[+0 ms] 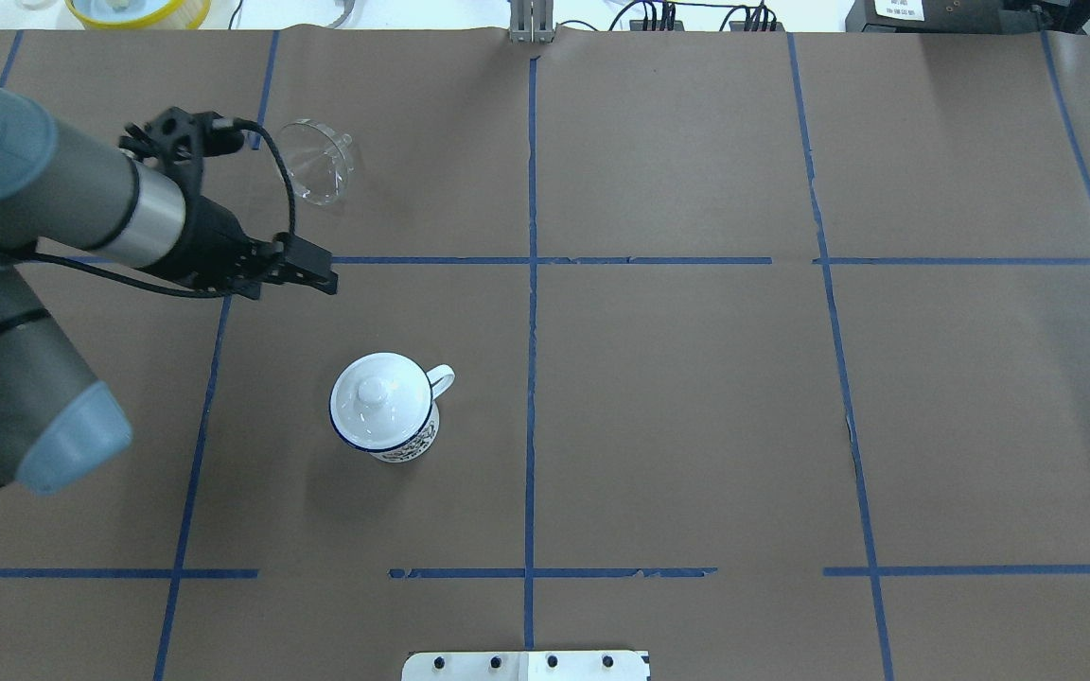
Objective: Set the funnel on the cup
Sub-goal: 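Move the left gripper over the white lid on the enamel mug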
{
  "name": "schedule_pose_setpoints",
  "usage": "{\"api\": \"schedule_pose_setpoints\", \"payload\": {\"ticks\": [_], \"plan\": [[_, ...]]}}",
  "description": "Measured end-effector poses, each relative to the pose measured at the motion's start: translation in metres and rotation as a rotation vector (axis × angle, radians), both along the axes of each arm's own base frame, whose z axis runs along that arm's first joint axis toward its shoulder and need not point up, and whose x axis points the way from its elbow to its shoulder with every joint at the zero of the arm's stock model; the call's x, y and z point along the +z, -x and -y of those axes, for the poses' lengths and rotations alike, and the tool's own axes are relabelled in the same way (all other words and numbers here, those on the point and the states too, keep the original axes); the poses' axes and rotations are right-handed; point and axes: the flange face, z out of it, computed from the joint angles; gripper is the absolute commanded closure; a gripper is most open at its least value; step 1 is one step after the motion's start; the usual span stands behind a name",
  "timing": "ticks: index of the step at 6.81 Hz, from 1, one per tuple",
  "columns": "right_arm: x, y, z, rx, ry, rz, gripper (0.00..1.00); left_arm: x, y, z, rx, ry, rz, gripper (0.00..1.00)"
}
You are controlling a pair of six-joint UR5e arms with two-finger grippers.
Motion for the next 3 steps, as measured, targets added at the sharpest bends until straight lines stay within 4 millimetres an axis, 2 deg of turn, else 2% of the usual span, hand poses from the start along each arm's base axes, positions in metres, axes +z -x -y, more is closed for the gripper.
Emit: {"api": "schedule_pose_setpoints", "payload": {"ticks": [1, 2, 3], "plan": [[0.000, 0.000, 0.000, 0.000, 0.000, 0.000, 0.00, -0.027, -0.039, -0.023, -0.011, 0.057, 0.044, 0.00], [0.000, 0.000, 0.000, 0.000, 0.000, 0.000, 0.00, -0.047, -0.067, -0.046, -0.027, 0.101, 0.103, 0.00], [0.000, 0.000, 0.000, 0.000, 0.000, 0.000, 0.00, -0.054, -0.086, -0.065, -0.053, 0.133, 0.145, 0.00]]}}
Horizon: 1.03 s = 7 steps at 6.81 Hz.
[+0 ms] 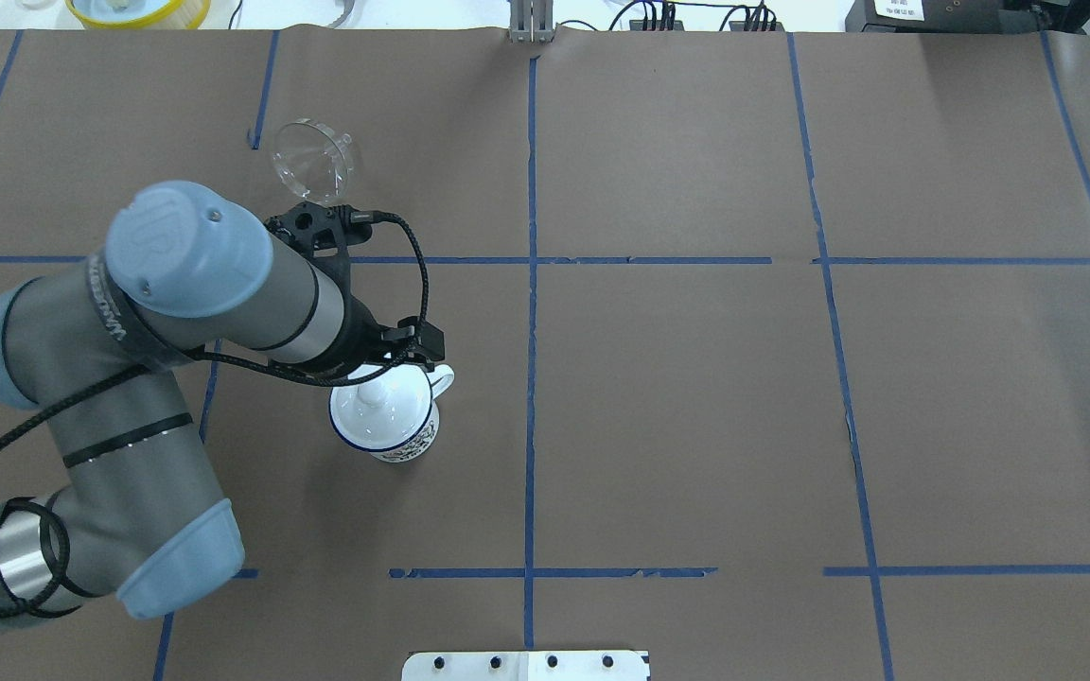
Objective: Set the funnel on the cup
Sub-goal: 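Move the left gripper over the white lid on the enamel mug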
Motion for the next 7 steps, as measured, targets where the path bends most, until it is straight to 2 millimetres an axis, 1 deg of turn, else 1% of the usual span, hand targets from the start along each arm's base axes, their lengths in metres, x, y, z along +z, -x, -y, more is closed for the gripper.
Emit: {"api": "schedule_pose_setpoints", "payload": {"ticks": [1, 2, 4, 7], "plan": [[0.0000, 0.0000, 0.0000, 0.000, 0.000, 0.000, 0.00, -0.0002, -0.0116, -0.0115, -0.033, 0.013, 0.030, 0.00], [0.0000, 0.0000, 0.0000, 0.000, 0.000, 0.000, 0.00, 0.0022, -0.0165, -0.0161, -0.051, 0.019, 0.056, 0.00], [0.0000, 0.0000, 0.0000, 0.000, 0.000, 0.000, 0.00, 0.0058, -0.0167, -0.0158, -0.066, 0.027, 0.085, 0.00], [0.0000, 0.0000, 0.0000, 0.000, 0.000, 0.000, 0.00, 0.0070, -0.0105, -0.0093, -0.079, 0.025, 0.089, 0.02]]}}
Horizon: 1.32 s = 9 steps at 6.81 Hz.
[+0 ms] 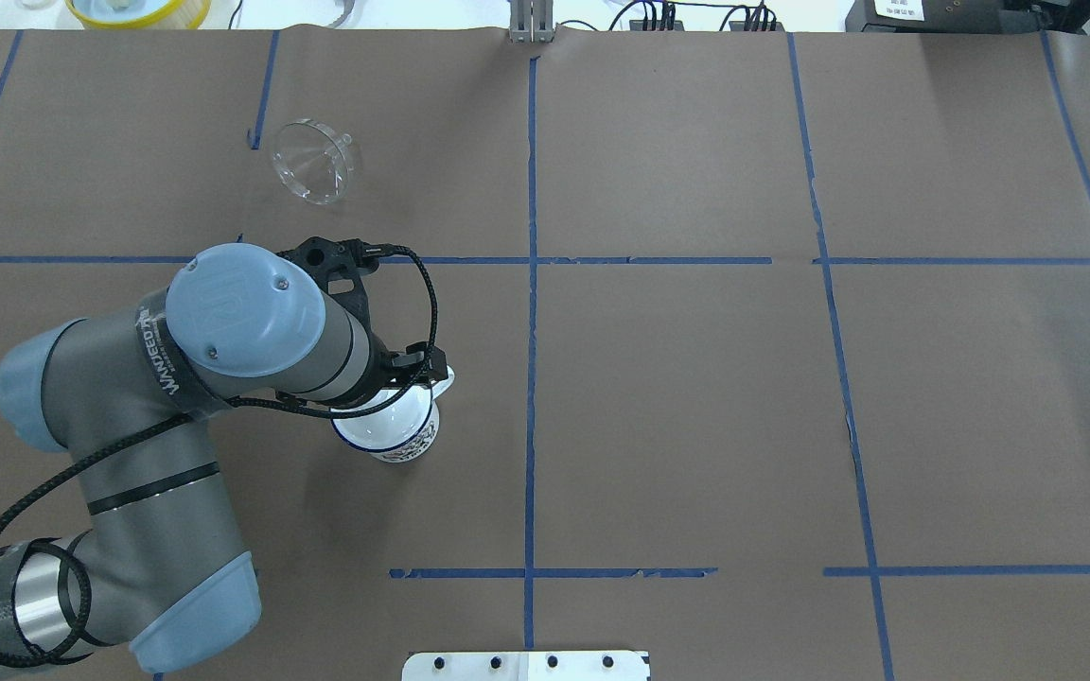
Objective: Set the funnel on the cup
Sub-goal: 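Move the left gripper over the white lid on the enamel mug, then grasp the white lid with the left gripper and lift it off the mug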
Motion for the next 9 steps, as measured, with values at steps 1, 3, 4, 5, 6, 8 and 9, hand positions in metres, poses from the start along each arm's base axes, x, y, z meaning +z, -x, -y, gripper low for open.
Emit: {"api": "schedule_pose_setpoints", "payload": {"ticks": [1, 3, 4, 5, 6, 8, 9], "plan": [[0.0000, 0.0000, 0.0000, 0.000, 0.000, 0.000, 0.00, 0.0024, 0.0008, 0.0005, -0.001, 0.001, 0.004, 0.04], [0.0000, 0.0000, 0.0000, 0.000, 0.000, 0.000, 0.00, 0.0057, 0.0011, -0.0006, 0.001, 0.004, 0.008, 0.12], [0.0000, 0.0000, 0.0000, 0.000, 0.000, 0.000, 0.00, 0.0043, 0.0019, -0.0020, 0.003, 0.002, 0.004, 0.12], [0.0000, 0.0000, 0.0000, 0.000, 0.000, 0.000, 0.00, 0.0021, 0.0030, -0.0039, 0.005, 0.000, -0.001, 0.27], [0.0000, 0.0000, 0.0000, 0.000, 0.000, 0.000, 0.00, 0.0010, 0.0033, -0.0052, 0.007, -0.002, -0.004, 0.74], [0.0000, 0.0000, 0.0000, 0.000, 0.000, 0.000, 0.00, 0.0012, 0.0049, -0.0070, 0.008, 0.005, 0.010, 1.00], [0.0000, 0.0000, 0.0000, 0.000, 0.000, 0.000, 0.00, -0.0008, 0.0096, -0.0094, 0.009, 0.011, 0.022, 1.00]]}}
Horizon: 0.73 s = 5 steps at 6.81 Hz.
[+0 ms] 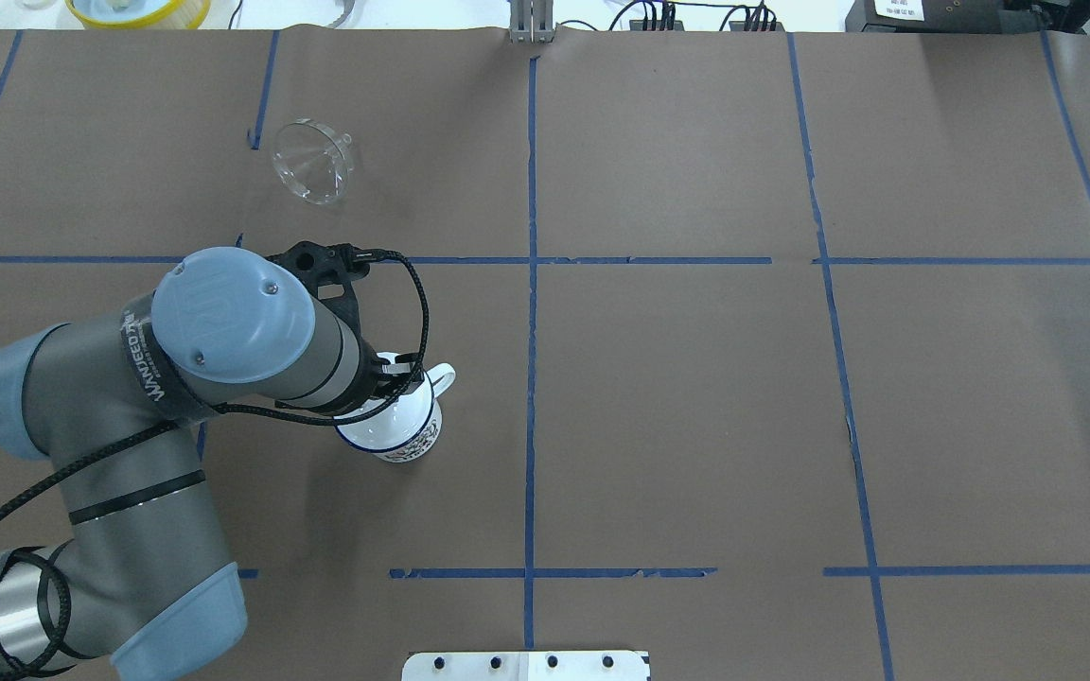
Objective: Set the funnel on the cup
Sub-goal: 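Grasp the white lid with the left gripper and lift it off the mug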
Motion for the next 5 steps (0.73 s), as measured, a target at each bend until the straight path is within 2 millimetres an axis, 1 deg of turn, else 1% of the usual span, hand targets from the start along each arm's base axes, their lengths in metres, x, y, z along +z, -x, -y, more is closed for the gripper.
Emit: {"api": "schedule_pose_setpoints", "payload": {"ticks": [2, 3, 4, 5], "plan": [[0.000, 0.000, 0.000, 0.000, 0.000, 0.000, 0.00, -0.011, 0.016, -0.006, 0.009, -0.011, 0.005, 1.00], [0.000, 0.000, 0.000, 0.000, 0.000, 0.000, 0.00, -0.023, 0.035, -0.007, 0.017, -0.039, -0.006, 1.00], [0.000, 0.000, 0.000, 0.000, 0.000, 0.000, 0.00, -0.034, 0.068, -0.007, 0.030, -0.093, -0.015, 1.00], [0.000, 0.000, 0.000, 0.000, 0.000, 0.000, 0.00, -0.032, 0.105, -0.010, 0.071, -0.163, -0.014, 1.00]]}}
